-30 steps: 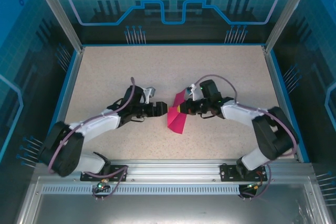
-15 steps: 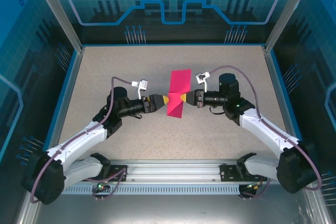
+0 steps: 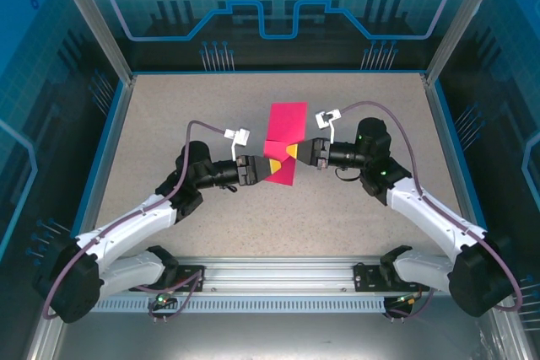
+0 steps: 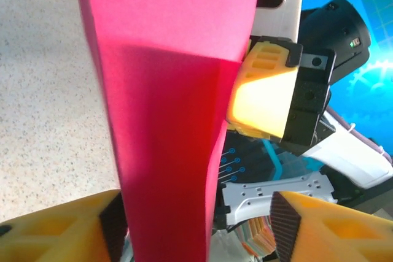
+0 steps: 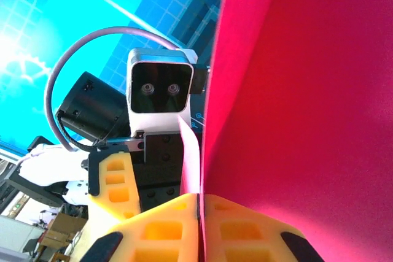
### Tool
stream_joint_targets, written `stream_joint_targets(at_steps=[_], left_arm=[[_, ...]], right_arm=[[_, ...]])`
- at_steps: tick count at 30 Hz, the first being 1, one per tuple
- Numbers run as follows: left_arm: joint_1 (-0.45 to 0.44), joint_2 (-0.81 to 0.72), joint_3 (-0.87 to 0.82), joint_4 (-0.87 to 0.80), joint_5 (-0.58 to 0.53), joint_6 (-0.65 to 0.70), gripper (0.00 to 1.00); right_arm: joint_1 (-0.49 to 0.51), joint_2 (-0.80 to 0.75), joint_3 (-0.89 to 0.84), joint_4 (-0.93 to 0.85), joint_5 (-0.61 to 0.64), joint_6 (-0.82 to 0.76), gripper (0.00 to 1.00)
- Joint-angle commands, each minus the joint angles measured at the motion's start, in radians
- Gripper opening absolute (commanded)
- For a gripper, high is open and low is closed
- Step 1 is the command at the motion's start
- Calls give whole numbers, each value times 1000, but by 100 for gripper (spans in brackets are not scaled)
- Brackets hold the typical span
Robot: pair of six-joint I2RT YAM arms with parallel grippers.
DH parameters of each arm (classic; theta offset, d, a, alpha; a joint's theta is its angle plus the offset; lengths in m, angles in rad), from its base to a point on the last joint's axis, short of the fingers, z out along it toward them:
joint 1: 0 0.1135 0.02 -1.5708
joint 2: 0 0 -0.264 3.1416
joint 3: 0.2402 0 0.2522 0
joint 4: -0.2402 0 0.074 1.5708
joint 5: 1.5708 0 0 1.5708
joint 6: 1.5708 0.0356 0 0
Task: Fold a paper plane with a square sheet of paper (fold left side to right side)
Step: Turn over the paper at the center of the table.
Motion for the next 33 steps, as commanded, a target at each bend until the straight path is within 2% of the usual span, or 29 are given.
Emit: stream_joint_targets(at_steps=[1,5,8,12,15,17,21,23,27,29,31,33], left_arm=[[-7,-3,32,41,14,-10,52],[-8,-9,29,26,0,-5,35],[-8,-9,26,20,-7,-5,26],[-10,-10,24,8,-11,1,13],[-10,-20,26,-53,-28,37,7],[-17,-36,42,-159,-63,104,4],[-47,-57,94,-451,-197,275,0],[-81,-50,141,-613,-328,372,0],[-202,41,274,-965,-718,507,0],[-272,123,346,-1105,-917,515,0],[-332,220,426,-1230,-1094,499,0],[-380,331,509,-1360,-1247,448,0]], right_arm=[[15,-23,-5,47,-3,25,9],[16,-34,-13,31,-1,19,11],[16,-42,-19,13,-2,13,12],[14,-66,-16,-61,15,-29,23],[0,-102,6,-232,59,-116,36],[-16,-137,30,-403,127,-212,47],[-56,-195,84,-773,356,-377,62],[-72,-222,101,-907,502,-430,67],[-111,-278,92,-1097,793,-463,79],[-133,-313,71,-1144,904,-462,88],[-150,-350,46,-1159,955,-463,98],[-165,-388,24,-1160,980,-462,99]])
